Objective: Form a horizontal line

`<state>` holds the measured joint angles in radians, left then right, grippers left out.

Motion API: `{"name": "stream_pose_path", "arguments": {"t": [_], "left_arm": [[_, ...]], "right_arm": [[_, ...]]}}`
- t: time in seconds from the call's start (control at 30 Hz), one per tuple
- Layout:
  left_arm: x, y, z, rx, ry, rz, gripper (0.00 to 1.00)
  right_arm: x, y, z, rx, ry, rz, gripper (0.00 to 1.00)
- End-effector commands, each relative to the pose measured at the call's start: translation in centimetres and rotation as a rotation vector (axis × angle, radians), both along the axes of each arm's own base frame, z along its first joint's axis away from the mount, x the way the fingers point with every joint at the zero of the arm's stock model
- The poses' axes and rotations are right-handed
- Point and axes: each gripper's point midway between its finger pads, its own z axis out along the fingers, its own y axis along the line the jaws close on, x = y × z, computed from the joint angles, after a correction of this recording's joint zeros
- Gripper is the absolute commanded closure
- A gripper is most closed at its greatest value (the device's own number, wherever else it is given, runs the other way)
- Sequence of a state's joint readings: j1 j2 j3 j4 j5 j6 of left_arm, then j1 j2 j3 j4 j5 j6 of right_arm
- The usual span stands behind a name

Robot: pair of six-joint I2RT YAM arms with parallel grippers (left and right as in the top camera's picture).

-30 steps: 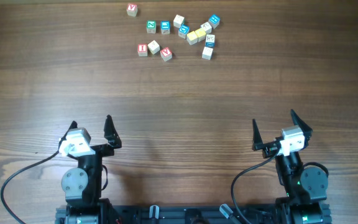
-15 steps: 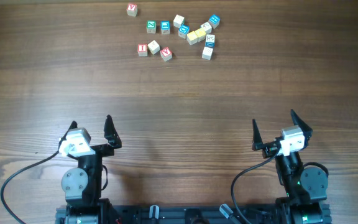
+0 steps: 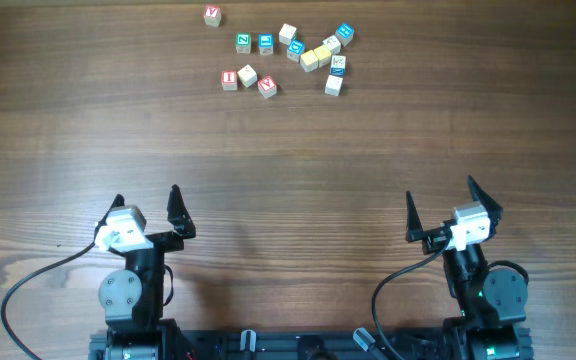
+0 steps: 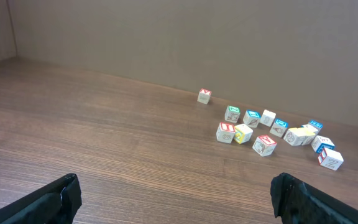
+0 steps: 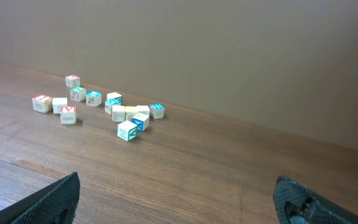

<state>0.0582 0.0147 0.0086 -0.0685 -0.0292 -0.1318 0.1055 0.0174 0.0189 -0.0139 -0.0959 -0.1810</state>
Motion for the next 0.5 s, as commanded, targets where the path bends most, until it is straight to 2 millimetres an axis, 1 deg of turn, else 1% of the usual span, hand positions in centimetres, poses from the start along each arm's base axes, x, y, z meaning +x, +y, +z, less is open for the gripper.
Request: {"name": "stream_pose_path", "arguments": {"t": [0.0,0.47], "left_arm": [[-0.02,-0.02,-0.06,0.017,0.001,0.000,0.00],[-0.02,-0.02,-0.06,0.017,0.001,0.000,0.00]], "right_arm": [[0.04,-0.37,-0.01,-0.002,-0.007,-0.019,0.00],[0.04,-0.38,-0.01,-0.002,-0.007,-0.019,0.01]]}}
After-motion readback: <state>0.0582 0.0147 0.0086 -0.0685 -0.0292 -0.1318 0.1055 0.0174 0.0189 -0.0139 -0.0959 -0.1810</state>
